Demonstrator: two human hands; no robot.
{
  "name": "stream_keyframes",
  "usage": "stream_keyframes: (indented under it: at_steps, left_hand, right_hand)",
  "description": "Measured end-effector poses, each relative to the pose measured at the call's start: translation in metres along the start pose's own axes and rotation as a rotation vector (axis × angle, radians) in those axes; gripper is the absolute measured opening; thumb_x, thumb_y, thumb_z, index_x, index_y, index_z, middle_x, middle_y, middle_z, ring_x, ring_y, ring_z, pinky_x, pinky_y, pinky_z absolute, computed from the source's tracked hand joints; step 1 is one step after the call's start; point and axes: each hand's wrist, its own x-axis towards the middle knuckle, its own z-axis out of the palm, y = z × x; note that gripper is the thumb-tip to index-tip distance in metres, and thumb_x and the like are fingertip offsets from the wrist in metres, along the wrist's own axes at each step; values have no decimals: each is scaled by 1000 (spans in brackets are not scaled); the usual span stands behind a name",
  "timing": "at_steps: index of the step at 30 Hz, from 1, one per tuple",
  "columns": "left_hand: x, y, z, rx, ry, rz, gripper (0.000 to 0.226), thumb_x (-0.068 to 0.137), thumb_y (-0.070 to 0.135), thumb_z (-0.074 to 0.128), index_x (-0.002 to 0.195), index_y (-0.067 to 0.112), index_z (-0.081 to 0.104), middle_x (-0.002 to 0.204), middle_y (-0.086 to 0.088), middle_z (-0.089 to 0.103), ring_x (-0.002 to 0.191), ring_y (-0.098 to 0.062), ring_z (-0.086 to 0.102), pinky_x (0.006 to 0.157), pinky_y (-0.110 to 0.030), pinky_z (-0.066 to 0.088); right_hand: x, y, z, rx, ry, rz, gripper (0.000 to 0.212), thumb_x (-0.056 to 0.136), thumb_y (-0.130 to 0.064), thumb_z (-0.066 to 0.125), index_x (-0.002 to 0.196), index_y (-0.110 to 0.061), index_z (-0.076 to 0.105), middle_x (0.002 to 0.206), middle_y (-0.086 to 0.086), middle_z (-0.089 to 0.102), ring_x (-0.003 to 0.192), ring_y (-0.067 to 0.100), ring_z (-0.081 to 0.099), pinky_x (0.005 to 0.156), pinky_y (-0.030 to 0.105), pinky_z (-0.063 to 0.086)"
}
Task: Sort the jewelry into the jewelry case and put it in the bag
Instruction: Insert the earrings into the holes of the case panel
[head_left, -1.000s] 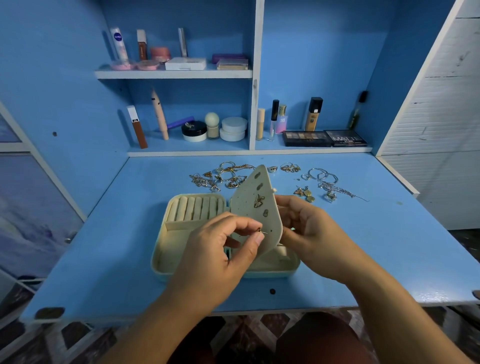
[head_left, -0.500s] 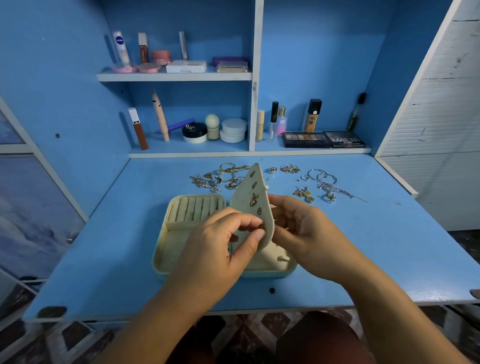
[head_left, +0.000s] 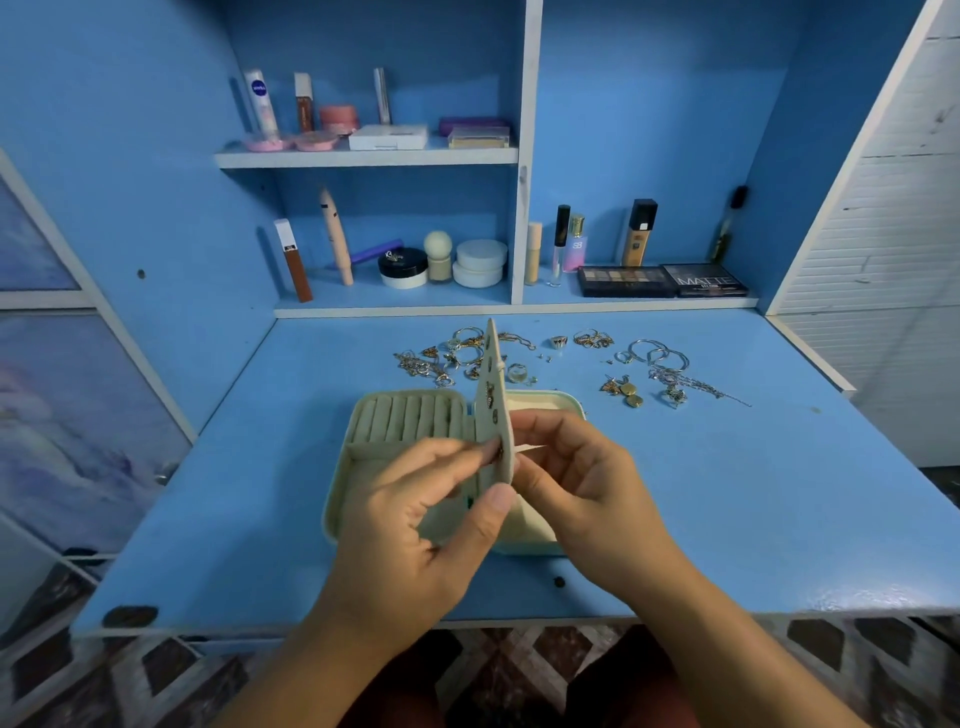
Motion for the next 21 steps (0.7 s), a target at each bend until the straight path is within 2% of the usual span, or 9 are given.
stream_keyframes:
  at_steps: [3,5,7,11,14,16,18,19,21]
  left_hand:
    - [1,-7,-9,-30,41,-59,25,84,31,67,109,25,68,101,17,70,92,-5,68,79,-18,53]
    - [1,-9,-14,-116,44,-141,23,82,33,67,105,28,71,96,17,71,86,-7,70,74,-16,53]
    - [0,-9,-20,-204,40,-233,23,80,37,67,100,31,75,93,14,73,85,-8,70,72,-14,52]
    - [-6,-12,-32,-401,24,-440,34,67,50,76,98,37,76,95,6,76,87,-9,72,73,-15,54]
    - [-8,-17,-41,-564,-9,-644,58,49,65,83,93,28,79,95,-4,76,88,-14,72,71,-20,56]
    - [-7,-20,-47,-612,-18,-731,50,50,52,88,90,23,80,93,-9,76,86,-16,72,70,-22,56]
    - [-5,-20,-53,-609,-18,-773,22,65,31,85,85,23,80,91,-10,76,84,-16,72,68,-21,56]
    - [-5,-19,-54,-604,-19,-782,15,69,23,84,84,24,80,90,-10,76,83,-15,72,68,-21,57]
    - [-5,-18,-56,-596,-22,-792,15,69,23,76,83,26,80,90,-9,76,83,-15,72,70,-21,57]
  right_hand:
    - [4,0,8,-69,-10,26,20,87,-20,67,106,-17,66,93,13,71,88,34,67,80,53,55]
    - [6,-1,13,-114,9,40,14,87,-18,68,100,-19,68,82,9,71,73,20,66,68,38,56]
    - [8,-3,18,-161,20,38,10,85,-17,69,95,-21,69,72,1,67,63,8,60,59,24,49]
    - [9,-5,28,-350,22,-26,8,83,-23,71,88,-28,68,74,-5,68,64,5,62,60,20,51]
    - [11,-6,30,-474,-10,-79,12,84,-22,71,88,-33,68,84,-9,66,71,5,62,65,14,50]
    - [11,-8,28,-555,-97,-129,13,85,-21,69,96,-30,70,93,-11,64,77,6,62,71,14,50]
    - [15,-10,21,-674,-179,-183,15,88,-20,66,101,-25,72,96,-11,64,78,5,61,72,14,50]
    - [20,-13,15,-757,-177,-193,15,89,-20,65,101,-25,72,96,-12,64,77,2,60,70,13,49]
    - [39,-18,-6,-945,-57,-161,16,90,-19,61,102,-25,71,92,-13,63,68,-2,57,64,10,47]
